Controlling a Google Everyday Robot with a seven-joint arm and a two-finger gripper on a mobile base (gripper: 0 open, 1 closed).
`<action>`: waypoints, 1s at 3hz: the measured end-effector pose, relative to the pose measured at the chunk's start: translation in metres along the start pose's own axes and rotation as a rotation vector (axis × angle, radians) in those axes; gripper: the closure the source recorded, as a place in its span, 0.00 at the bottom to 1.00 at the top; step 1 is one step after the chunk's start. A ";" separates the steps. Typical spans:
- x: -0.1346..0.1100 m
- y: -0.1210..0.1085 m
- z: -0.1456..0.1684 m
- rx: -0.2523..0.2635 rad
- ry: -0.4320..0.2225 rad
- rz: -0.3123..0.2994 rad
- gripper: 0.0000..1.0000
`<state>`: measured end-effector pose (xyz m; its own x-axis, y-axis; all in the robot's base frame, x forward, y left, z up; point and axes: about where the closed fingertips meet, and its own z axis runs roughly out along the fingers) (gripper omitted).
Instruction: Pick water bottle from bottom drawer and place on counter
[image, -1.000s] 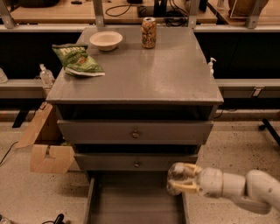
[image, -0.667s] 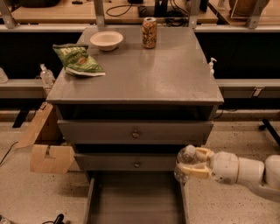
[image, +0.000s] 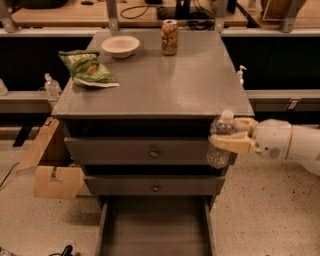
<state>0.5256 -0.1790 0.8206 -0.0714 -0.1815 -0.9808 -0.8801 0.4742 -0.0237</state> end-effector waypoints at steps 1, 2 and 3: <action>-0.049 -0.017 0.004 0.042 0.034 -0.021 1.00; -0.060 -0.020 0.006 0.050 0.027 -0.010 1.00; -0.061 -0.021 0.006 0.053 0.014 -0.002 1.00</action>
Offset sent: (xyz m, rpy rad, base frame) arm 0.0213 0.0043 0.0498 -0.0446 -0.0097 -0.0399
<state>0.5515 -0.1732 0.8803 -0.0770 -0.1946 -0.9779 -0.8539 0.5192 -0.0361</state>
